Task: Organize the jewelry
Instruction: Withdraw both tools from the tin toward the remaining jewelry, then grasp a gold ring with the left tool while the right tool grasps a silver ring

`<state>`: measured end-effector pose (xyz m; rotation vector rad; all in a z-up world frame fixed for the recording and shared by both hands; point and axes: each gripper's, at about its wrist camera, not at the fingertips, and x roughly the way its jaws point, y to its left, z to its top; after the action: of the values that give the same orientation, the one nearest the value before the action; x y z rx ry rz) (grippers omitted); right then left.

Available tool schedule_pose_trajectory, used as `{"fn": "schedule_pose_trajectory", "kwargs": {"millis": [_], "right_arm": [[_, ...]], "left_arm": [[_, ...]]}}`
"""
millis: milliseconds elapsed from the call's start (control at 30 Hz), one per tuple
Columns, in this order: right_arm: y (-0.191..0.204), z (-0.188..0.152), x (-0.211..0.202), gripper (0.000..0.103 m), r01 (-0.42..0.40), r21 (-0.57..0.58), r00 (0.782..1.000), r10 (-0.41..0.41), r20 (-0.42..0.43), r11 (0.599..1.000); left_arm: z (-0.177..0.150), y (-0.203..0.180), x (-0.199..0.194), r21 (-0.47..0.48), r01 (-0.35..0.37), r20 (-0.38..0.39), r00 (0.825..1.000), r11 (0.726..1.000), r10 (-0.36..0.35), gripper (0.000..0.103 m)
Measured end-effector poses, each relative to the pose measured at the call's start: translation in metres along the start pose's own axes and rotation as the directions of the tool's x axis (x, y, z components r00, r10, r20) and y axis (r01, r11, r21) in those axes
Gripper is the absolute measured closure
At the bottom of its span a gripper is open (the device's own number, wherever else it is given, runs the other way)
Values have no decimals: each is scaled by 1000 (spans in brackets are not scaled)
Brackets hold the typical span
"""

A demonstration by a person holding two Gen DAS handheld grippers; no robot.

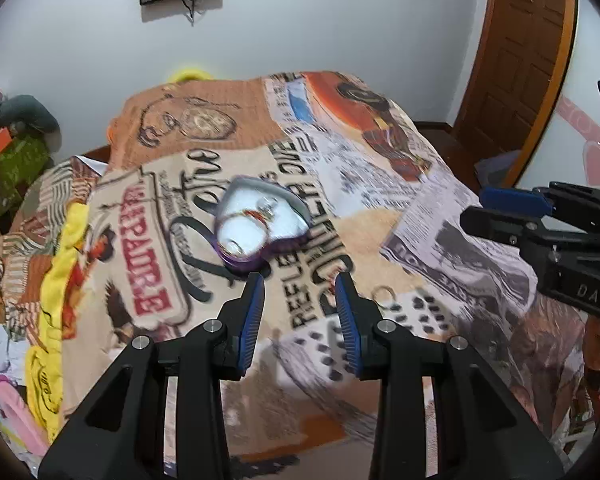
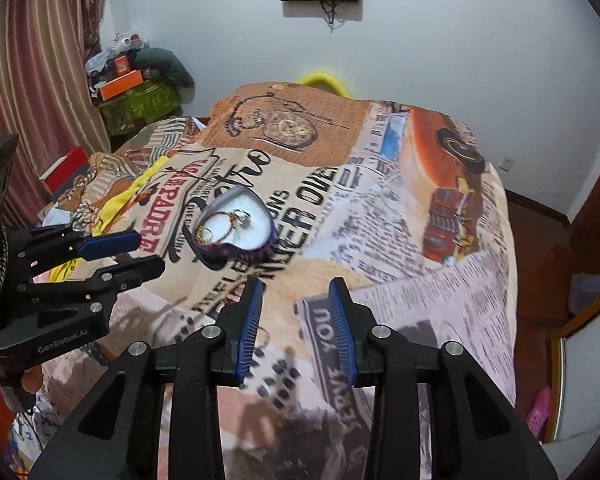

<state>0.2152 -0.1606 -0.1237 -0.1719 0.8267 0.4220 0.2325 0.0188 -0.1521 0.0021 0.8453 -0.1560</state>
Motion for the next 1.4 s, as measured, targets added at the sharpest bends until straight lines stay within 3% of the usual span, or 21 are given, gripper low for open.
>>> {"fn": "schedule_pose_trajectory", "kwargs": {"millis": [433, 833, 900, 1033, 1400], "right_arm": [[-17, -38, 14, 69, -19, 38, 996, 22, -81, 999], [-17, -48, 23, 69, -32, 33, 994, 35, -105, 999], [-17, -49, 24, 69, -34, 35, 993, 37, -108, 999], [-19, -51, 26, 69, -36, 42, 993, 40, -112, 998], [-12, -50, 33, 69, -58, 29, 990, 61, -126, 998]], "left_arm": [[-40, -43, 47, 48, 83, -150, 986, 995, -75, 67], [-32, -45, 62, 30, 121, -149, 982, 992, -115, 67], [-32, -45, 63, 36, 120, -146, 983, 992, -113, 69], [-33, -45, 63, 46, 108, -141, 985, 993, -101, 85], [-48, -36, 44, 42, 84, -86, 993, 996, -80, 86]]}}
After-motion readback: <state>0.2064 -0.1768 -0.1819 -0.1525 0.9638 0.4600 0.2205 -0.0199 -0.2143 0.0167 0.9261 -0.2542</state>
